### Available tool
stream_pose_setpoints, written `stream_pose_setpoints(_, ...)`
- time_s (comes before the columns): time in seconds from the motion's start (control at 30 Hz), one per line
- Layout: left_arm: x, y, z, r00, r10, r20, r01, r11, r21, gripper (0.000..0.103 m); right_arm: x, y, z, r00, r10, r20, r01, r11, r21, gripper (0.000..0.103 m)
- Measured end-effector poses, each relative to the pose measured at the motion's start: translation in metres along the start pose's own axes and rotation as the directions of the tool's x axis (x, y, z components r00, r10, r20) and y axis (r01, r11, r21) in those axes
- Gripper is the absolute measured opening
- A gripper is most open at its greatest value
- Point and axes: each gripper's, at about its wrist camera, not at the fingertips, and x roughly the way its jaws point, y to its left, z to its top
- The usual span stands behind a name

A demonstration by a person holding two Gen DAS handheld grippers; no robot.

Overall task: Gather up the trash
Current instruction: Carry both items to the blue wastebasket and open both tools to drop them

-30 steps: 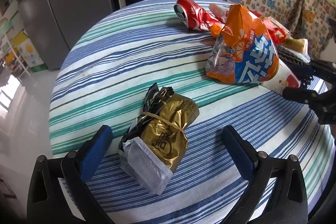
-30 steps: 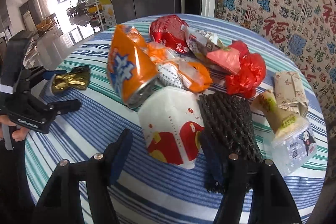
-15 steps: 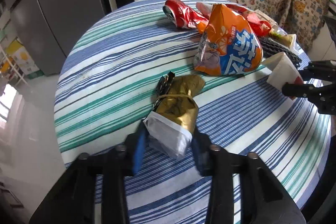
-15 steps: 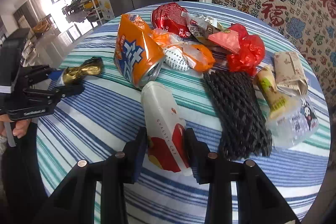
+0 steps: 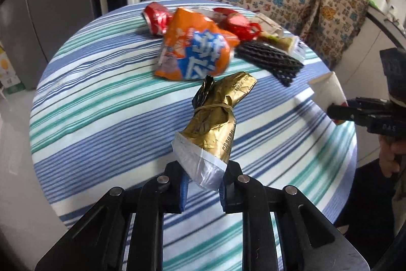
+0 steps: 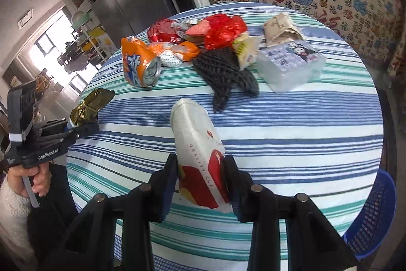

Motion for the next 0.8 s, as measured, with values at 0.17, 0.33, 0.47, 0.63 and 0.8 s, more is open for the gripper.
stream_pose_setpoints(0.17,-0.002,-0.053,0.017,0.997,-0.063,0.035,0.061,0.997,0.054,0.018,-0.029,-0.021,-0.006,0.997,-0.059,0.048,0.057,0.998,0.034,0.037)
stream_pose_setpoints(0.33,0.007,-0.107,0.036,0.991,-0.131,0.034,0.126,0.986,0.112,0.018,-0.062,-0.058,-0.018,0.988,-0.118,0.102,0.107,0.988,0.109,0.037)
stream_pose_setpoints(0.47,0.015,-0.157,0.048,0.98,-0.199,0.02,0.191,0.963,0.189,0.018,-0.093,-0.099,-0.031,0.976,-0.174,0.13,0.146,0.969,0.199,0.037)
stream_pose_setpoints(0.63,0.026,-0.226,0.061,0.96,-0.279,-0.012,0.272,0.926,0.261,0.018,-0.132,-0.153,-0.05,0.95,-0.268,0.159,0.209,0.926,0.314,0.037)
stream_pose_setpoints(0.8,0.046,-0.298,0.071,0.934,-0.353,-0.06,0.353,0.881,0.315,0.018,-0.165,-0.209,-0.07,0.918,-0.366,0.15,0.278,0.867,0.414,0.037)
